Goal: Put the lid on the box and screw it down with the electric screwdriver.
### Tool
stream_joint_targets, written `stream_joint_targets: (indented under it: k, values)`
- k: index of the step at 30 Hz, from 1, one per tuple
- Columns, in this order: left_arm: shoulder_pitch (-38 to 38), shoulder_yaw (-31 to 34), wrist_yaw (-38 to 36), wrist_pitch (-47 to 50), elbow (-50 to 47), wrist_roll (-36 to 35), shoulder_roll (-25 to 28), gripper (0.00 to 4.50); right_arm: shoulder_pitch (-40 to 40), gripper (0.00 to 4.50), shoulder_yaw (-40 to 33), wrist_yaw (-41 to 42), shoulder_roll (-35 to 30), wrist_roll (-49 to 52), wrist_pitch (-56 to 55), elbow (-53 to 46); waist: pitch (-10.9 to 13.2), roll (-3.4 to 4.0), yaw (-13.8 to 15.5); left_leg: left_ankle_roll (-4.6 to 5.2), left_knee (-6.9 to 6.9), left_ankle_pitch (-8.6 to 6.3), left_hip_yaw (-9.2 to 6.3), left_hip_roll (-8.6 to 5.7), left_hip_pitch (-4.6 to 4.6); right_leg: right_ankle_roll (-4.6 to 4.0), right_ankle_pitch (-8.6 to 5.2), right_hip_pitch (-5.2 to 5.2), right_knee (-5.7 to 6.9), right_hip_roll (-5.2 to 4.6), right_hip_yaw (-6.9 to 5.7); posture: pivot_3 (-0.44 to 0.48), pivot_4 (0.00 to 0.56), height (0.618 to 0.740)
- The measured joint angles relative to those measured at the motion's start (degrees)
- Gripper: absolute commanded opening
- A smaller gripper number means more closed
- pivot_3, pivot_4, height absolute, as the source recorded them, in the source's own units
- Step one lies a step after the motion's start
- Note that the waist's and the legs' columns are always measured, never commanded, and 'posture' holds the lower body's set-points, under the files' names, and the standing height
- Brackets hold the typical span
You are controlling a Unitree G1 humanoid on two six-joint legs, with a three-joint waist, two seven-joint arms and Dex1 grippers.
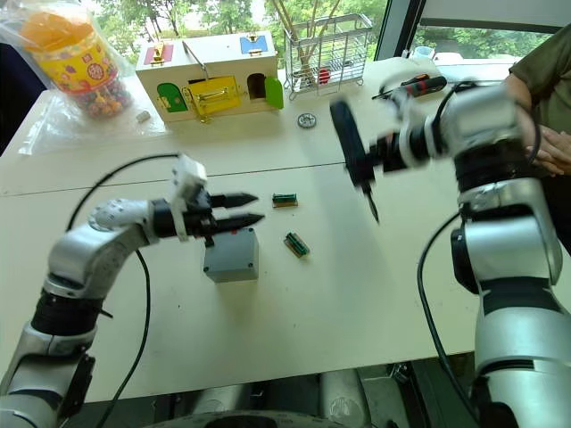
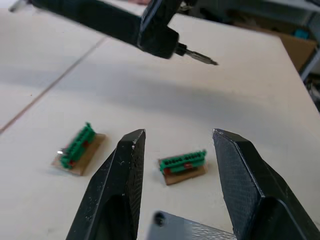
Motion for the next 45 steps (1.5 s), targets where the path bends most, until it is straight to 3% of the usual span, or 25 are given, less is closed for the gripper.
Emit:
stream_joint_targets:
  k: [3, 5, 8, 12, 18, 26, 30, 45]
  values:
    - [-2.17, 2.65, -0.3, 3.21, 0.15, -3.69, 1.33, 2.15, 2.65, 1.78, -18.18, -15.99, 9.52, 4.26, -10.22, -11.3, -0.02, -0.02, 0.03, -0.05, 0.09, 0.03, -0.04, -0.04, 0.02, 0.0, 0.0, 0.1, 0.06, -0.02, -0.03, 0.0, 0.15, 0.74]
    - [-2.41, 2.97, -0.67, 5.25, 0.08, -5.18, 2.66, 2.15, 6.09, 1.78, -23.79, -23.33, 14.61, 6.23, -14.16, -20.18, -0.04, -0.02, 0.13, -0.06, 0.13, 0.04, -0.1, -0.08, 0.03, 0.01, 0.0, 0.13, 0.16, -0.03, -0.03, 0.0, 0.15, 0.74]
    - [-1.69, 4.15, -1.33, 8.85, -0.05, -7.11, 6.32, 2.15, 15.57, 1.78, -22.9, -27.85, 17.66, 6.43, -17.88, -34.49, -0.04, -0.02, -0.1, -0.05, 0.12, 0.04, -0.14, -0.1, 0.03, 0.01, 0.0, 0.14, 0.21, -0.01, 0.0, 0.0, 0.15, 0.74]
    - [2.17, 6.11, -1.07, 12.81, -3.64, -8.47, 11.46, 2.15, 26.81, 1.78, -20.8, -26.69, 23.43, 12.73, -19.99, -47.65, -0.04, 0.13, -1.78, -0.06, -0.03, 0.05, -0.07, -0.04, 0.06, 0.01, 0.0, 0.08, 0.26, 0.01, 0.07, 0.0, 0.15, 0.74]
    - [8.11, 5.73, 2.26, 14.03, -7.88, -8.03, 11.57, 2.15, 36.78, 1.78, -12.2, -21.22, 31.19, 19.7, -27.98, -61.71, -0.07, 0.2, -3.18, -0.07, -0.14, 0.05, -0.13, 0.01, 0.22, 0.01, 0.0, 0.12, 0.25, 0.05, 0.12, 0.0, 0.15, 0.74]
    - [17.12, 5.22, 3.67, 11.02, -13.8, -5.01, 13.8, 2.15, 49.05, 1.78, 1.38, -23.25, 31.43, 13.29, -32.47, -60.7, -0.09, 0.18, -1.72, -0.05, -0.15, 0.04, -0.04, -0.07, 0.4, 0.01, 0.0, 0.24, 0.18, 0.04, 0.21, 0.0, 0.15, 0.74]
    - [19.6, 3.29, 3.74, 7.78, -14.08, -1.84, 13.88, 2.15, 51.14, 1.78, 5.33, -21.07, 31.59, 13.08, -35.26, -60.6, -0.09, 0.17, -1.57, -0.08, -0.13, 0.06, -0.04, -0.05, 0.41, 0.01, 0.0, 0.26, 0.17, 0.06, 0.2, 0.0, 0.15, 0.74]
    - [20.16, -0.15, 3.06, 1.27, -14.35, 3.49, 14.04, 2.15, 53.16, 1.78, 9.71, -18.44, 30.92, 7.92, -44.48, -55.77, -0.09, 0.17, -1.33, -0.08, -0.13, 0.05, -0.05, -0.05, 0.45, 0.0, 0.0, 0.31, 0.16, 0.06, 0.18, 0.0, 0.15, 0.74]
